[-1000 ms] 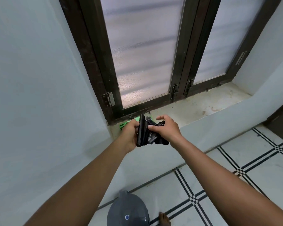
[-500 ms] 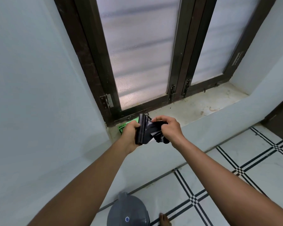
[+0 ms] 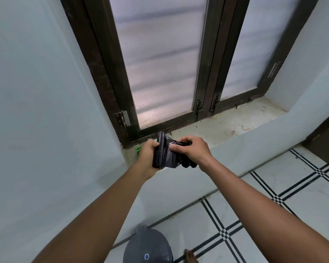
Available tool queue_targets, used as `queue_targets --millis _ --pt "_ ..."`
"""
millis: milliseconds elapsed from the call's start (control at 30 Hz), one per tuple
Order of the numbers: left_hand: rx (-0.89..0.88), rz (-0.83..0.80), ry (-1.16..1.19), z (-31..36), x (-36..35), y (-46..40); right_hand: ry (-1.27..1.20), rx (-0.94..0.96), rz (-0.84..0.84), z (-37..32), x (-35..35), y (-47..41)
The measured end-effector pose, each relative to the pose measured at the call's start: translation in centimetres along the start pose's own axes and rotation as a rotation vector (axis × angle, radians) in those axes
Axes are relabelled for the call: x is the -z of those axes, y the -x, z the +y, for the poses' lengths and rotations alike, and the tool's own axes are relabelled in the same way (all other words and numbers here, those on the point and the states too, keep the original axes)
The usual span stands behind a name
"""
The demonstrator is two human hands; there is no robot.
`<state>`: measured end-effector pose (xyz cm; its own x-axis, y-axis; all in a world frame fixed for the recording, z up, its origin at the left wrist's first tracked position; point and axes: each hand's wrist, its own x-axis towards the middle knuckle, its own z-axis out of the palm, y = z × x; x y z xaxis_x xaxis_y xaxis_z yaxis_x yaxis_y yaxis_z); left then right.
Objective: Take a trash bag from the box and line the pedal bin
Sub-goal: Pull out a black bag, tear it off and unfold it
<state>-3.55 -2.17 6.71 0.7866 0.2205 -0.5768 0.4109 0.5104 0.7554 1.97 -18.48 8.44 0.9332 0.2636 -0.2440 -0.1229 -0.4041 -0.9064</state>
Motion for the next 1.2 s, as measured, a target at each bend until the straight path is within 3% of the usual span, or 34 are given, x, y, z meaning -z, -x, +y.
queue_targets --millis 300,500,733,1100,1200 --pt "-0.055 -0.043 -0.182 0.4 -0.5 -0.1 -0.027 0.028 -0.041 0.1 -0.3 -0.5" --pt "-0.043 0.022 -0.138 0.9 -0.5 0.3 -0.049 -0.006 -0.027 -0.6 0.0 -0.3" --pt "-0.042 -0.05 -0.14 1.1 -0.8 0.7 0.01 0.012 0.048 -0.4 -0.2 -0.3" --pt "0.001 -0.046 -0.153 1.3 -1.1 1.5 0.042 -0.007 -0.056 -0.6 0.2 -0.8" --pt "-0.058 -0.068 -0.221 1.3 -0.9 1.2 -0.016 0.009 -0.064 -0.8 0.1 -0.6"
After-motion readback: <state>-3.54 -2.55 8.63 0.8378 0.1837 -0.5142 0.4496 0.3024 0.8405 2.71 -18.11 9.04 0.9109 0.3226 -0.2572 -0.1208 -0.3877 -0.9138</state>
